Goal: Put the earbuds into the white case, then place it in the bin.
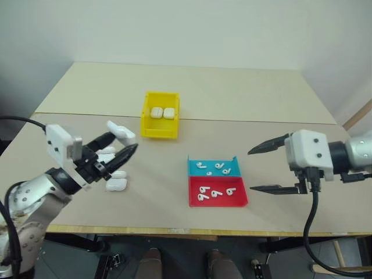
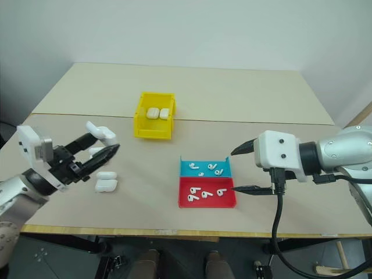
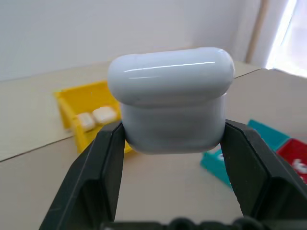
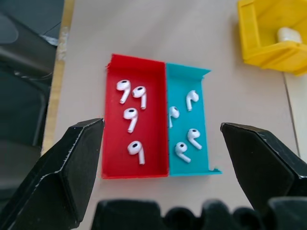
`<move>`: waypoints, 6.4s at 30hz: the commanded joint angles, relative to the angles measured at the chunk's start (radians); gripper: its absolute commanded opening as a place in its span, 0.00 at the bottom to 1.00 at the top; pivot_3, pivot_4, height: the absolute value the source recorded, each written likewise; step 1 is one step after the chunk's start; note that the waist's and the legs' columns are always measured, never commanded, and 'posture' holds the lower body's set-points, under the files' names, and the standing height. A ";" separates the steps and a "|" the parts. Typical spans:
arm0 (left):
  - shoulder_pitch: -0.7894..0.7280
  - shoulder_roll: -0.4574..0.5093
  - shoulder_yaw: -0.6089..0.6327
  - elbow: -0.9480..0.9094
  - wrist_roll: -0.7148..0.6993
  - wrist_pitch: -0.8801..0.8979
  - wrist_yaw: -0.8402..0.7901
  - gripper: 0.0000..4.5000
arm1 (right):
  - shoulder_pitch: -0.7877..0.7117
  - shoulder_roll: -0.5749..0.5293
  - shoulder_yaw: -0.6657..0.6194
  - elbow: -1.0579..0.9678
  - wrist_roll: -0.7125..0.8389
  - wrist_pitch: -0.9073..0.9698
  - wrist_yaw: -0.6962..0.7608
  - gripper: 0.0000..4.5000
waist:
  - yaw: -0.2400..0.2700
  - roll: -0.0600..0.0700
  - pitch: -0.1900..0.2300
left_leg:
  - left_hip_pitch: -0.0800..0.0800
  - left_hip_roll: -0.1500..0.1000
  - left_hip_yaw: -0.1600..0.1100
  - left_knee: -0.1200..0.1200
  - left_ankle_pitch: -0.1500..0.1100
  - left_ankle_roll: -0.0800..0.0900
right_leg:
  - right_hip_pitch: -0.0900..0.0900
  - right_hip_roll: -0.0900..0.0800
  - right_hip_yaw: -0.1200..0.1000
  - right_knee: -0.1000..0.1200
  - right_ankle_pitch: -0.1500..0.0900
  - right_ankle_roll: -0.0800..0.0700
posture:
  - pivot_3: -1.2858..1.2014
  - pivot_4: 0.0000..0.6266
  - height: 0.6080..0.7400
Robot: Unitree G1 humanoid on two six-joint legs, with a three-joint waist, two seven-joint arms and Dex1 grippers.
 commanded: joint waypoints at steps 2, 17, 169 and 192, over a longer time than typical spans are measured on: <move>-0.044 -0.087 -0.084 0.070 0.043 -0.192 -0.205 0.61 | -0.114 -0.053 0.093 -0.020 -0.044 0.059 0.048 1.00 | -0.005 0.000 0.000 | 0.000 0.001 0.000 0.000 0.000 0.000 | 0.000 0.001 0.000 0.000 0.000 0.000 | 0.52 0.24 1.00; -0.077 -0.186 -0.210 0.244 0.184 -0.447 -0.438 0.61 | -0.355 0.037 0.418 -0.037 -0.266 0.106 0.170 1.00 | -0.006 0.000 0.000 | -0.001 0.001 -0.001 0.002 0.000 0.001 | 0.000 0.002 0.000 0.000 0.000 0.001 | 0.52 0.24 1.00; -0.203 -0.242 -0.325 0.371 0.190 -0.522 -0.590 0.61 | -0.143 0.831 -0.160 -0.090 -0.046 -0.027 -0.386 0.21 | -0.007 0.001 0.000 | -0.001 0.002 -0.004 0.002 -0.001 0.001 | 0.000 0.003 -0.002 0.001 0.001 0.001 | 0.52 0.24 1.00; -0.141 -0.231 -0.366 0.228 0.209 -0.483 -0.511 0.61 | -0.039 0.853 0.043 0.052 0.101 -0.378 -0.157 0.21 | -0.024 0.001 0.000 | -0.001 0.002 -0.004 0.002 -0.001 0.001 | 0.001 0.004 -0.002 0.001 0.001 0.001 | 0.52 0.24 1.00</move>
